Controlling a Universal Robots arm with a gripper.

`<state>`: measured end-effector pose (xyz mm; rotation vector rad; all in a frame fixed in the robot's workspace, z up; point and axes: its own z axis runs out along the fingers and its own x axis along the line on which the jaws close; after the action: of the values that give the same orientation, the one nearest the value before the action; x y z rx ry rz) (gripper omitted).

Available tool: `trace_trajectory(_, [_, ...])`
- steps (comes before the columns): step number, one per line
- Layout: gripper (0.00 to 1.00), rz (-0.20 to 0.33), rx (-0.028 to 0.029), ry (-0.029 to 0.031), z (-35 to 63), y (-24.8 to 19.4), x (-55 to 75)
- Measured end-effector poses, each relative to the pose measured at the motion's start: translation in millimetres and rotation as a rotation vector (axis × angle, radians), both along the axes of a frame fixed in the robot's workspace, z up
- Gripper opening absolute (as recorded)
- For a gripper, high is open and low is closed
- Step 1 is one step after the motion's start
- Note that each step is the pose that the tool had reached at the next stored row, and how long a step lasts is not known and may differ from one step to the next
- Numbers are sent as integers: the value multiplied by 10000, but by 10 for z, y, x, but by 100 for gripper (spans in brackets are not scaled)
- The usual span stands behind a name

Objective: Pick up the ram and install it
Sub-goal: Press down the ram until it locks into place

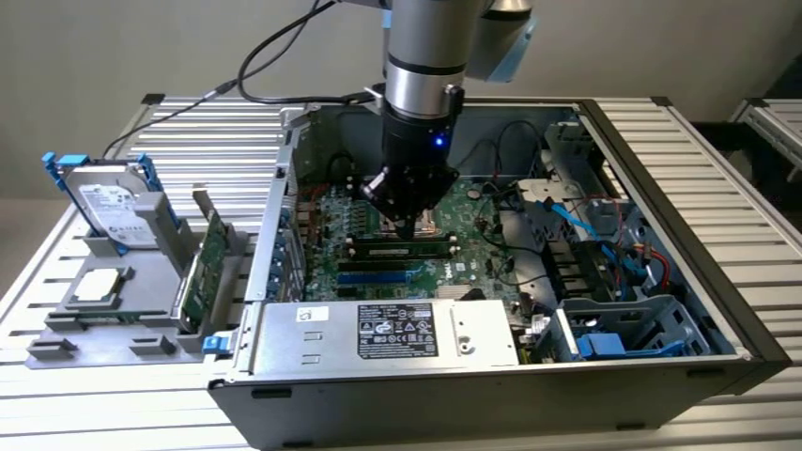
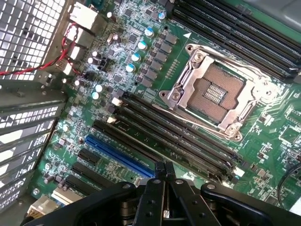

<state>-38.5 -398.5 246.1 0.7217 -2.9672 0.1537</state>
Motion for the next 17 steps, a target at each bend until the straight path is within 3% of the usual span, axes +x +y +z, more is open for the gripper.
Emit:
trace_trajectory(12, [11,-1237,-57,-160,0,0,0])
trace_trajectory(17, [11,-2710,-133,-358,0,0,0])
